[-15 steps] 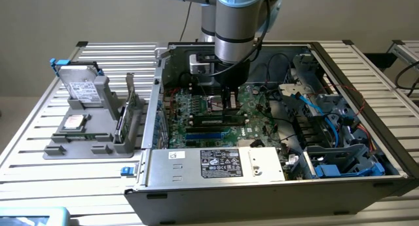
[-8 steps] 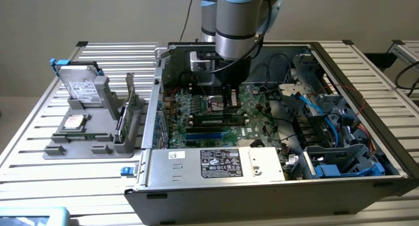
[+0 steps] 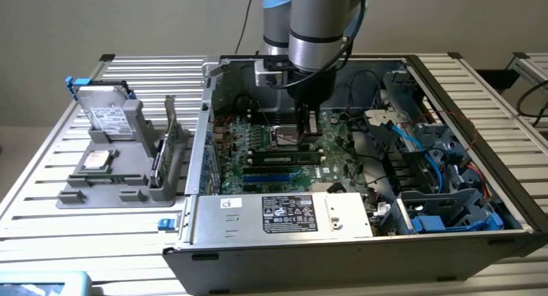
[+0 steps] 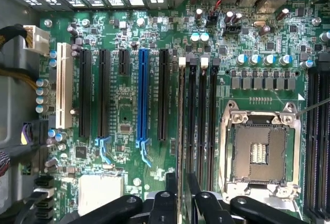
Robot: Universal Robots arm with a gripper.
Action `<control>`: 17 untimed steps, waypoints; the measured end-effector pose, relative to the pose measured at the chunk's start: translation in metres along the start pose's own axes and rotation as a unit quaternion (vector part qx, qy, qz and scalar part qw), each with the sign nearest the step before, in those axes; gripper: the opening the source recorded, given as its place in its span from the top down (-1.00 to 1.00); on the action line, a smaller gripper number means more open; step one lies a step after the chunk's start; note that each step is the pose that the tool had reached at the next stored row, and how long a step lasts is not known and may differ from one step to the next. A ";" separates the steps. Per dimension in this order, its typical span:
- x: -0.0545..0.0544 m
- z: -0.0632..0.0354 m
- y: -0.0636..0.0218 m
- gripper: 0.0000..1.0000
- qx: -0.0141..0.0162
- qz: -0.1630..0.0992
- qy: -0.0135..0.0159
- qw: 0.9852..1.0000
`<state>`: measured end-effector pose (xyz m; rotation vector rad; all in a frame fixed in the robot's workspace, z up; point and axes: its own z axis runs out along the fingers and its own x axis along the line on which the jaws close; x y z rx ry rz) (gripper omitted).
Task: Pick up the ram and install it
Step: 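Insert the ram into the slot, then press down the ram until it locks into place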
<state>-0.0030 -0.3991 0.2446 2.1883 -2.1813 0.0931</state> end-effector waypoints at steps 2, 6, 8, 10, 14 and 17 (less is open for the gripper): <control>0.000 -0.0036 -0.0021 0.56 -0.001 0.000 0.000 1.000; 0.001 -0.0045 -0.0042 0.56 -0.004 0.000 0.000 1.000; 0.001 -0.0046 -0.0042 0.56 -0.004 0.000 0.000 1.000; 0.001 -0.0046 -0.0042 0.56 -0.004 0.000 0.000 1.000; 0.001 -0.0046 -0.0042 0.56 -0.004 0.000 0.000 1.000; 0.001 -0.0046 -0.0042 0.61 -0.004 0.000 0.000 1.000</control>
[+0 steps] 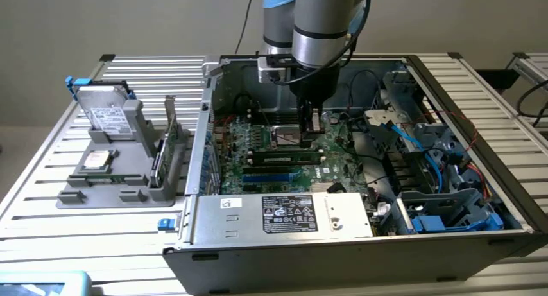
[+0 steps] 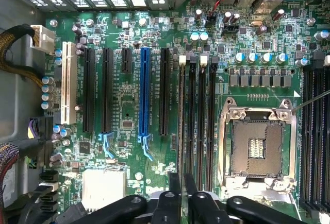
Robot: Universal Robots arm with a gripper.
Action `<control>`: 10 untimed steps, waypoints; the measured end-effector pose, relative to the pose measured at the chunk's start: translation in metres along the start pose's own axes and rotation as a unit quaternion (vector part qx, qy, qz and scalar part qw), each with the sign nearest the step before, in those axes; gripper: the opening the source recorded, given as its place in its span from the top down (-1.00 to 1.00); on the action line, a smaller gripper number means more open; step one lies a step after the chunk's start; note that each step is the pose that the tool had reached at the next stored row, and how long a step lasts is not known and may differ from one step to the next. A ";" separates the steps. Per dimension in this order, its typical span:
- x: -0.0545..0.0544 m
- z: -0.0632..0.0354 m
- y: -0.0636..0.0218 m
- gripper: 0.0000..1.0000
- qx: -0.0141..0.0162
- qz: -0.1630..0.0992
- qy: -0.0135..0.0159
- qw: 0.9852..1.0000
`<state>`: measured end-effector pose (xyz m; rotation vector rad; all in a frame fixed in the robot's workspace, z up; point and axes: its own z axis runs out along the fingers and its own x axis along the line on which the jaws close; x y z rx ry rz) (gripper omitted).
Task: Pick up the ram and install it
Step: 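Press down the ram until it locks into place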
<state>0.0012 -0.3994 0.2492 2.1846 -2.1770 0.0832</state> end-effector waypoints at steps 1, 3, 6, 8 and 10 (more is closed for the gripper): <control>0.000 0.0000 0.0000 0.74 0.000 0.000 0.000 1.000; 0.000 0.0000 0.0000 0.79 0.000 0.000 0.000 1.000; 0.000 0.0000 0.0000 0.79 0.000 0.000 0.000 1.000; 0.000 0.0007 -0.0004 0.79 0.000 0.000 0.000 1.000; -0.001 0.0015 -0.0019 0.79 0.000 0.001 0.002 1.000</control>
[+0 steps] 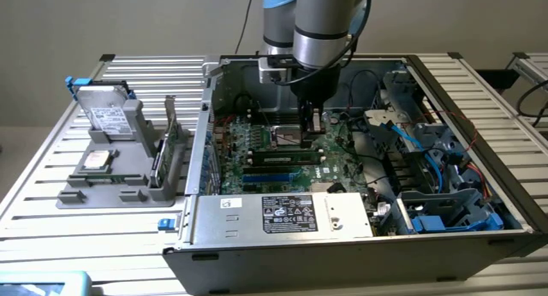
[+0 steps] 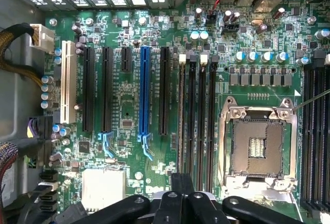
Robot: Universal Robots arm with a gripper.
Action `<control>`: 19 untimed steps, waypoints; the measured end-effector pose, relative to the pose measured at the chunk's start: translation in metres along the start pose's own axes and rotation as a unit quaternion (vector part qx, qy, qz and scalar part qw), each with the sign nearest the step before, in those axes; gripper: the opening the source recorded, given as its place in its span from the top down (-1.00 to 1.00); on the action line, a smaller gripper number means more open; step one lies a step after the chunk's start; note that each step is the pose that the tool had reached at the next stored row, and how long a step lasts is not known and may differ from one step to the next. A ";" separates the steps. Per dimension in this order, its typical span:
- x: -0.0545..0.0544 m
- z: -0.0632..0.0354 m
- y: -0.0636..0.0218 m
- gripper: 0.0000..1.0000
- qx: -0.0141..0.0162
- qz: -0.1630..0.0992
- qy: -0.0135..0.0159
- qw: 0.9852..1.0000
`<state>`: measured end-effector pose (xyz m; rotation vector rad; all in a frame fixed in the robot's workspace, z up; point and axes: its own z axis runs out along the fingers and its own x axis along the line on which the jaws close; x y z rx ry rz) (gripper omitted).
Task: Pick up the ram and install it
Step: 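Press down the ram until it locks into place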
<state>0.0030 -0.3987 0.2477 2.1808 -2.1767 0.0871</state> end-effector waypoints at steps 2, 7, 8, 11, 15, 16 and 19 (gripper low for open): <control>-0.001 0.0013 -0.0015 0.79 0.000 0.001 0.002 1.000; -0.002 0.0057 -0.0018 0.79 -0.001 0.006 0.005 1.000; -0.002 0.0065 -0.0018 0.79 -0.001 0.008 0.006 1.000; -0.002 0.0088 -0.0018 0.79 -0.001 0.014 0.010 1.000; -0.003 0.0104 -0.0018 0.79 -0.002 0.018 0.010 1.000; -0.003 0.0108 -0.0018 0.79 -0.002 0.018 0.010 1.000; -0.004 0.0116 -0.0019 0.79 -0.002 0.018 0.010 1.000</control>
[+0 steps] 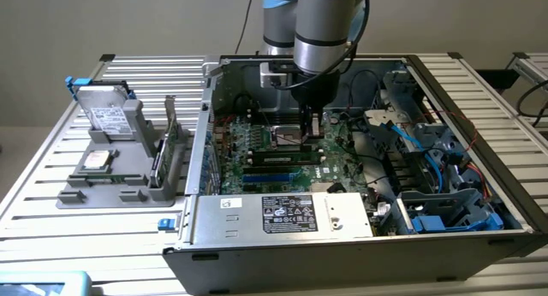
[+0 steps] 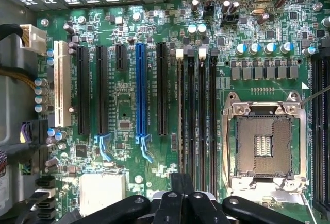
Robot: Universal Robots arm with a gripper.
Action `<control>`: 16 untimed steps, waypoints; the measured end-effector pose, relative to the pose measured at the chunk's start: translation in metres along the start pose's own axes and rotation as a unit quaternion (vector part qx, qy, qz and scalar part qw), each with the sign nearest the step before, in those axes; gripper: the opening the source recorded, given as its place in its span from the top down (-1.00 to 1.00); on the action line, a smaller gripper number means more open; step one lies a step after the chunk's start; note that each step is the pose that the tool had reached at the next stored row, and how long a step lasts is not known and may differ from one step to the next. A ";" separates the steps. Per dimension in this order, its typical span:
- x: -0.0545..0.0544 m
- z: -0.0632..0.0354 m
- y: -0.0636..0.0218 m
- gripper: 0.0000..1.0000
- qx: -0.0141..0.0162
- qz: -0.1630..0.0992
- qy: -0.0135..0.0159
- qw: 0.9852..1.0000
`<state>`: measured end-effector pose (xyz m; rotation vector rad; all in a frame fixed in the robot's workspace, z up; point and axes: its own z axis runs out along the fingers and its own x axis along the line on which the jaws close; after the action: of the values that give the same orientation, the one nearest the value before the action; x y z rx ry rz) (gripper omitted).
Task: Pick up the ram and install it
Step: 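Press down the ram until it locks into place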
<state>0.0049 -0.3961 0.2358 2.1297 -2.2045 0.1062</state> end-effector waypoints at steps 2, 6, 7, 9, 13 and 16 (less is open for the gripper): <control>0.000 0.0007 0.0000 0.79 0.000 0.000 0.000 1.000; -0.001 0.0016 0.0001 0.79 0.002 -0.001 0.000 1.000; -0.001 0.0017 0.0000 0.79 0.002 -0.002 0.000 1.000; -0.001 0.0021 0.0000 0.79 0.003 -0.002 0.000 1.000; -0.002 0.0033 0.0004 0.79 0.004 -0.002 0.000 1.000; -0.003 0.0045 0.0009 0.79 0.004 -0.002 0.000 1.000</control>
<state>0.0041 -0.3934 0.2310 2.1385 -2.2027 0.1141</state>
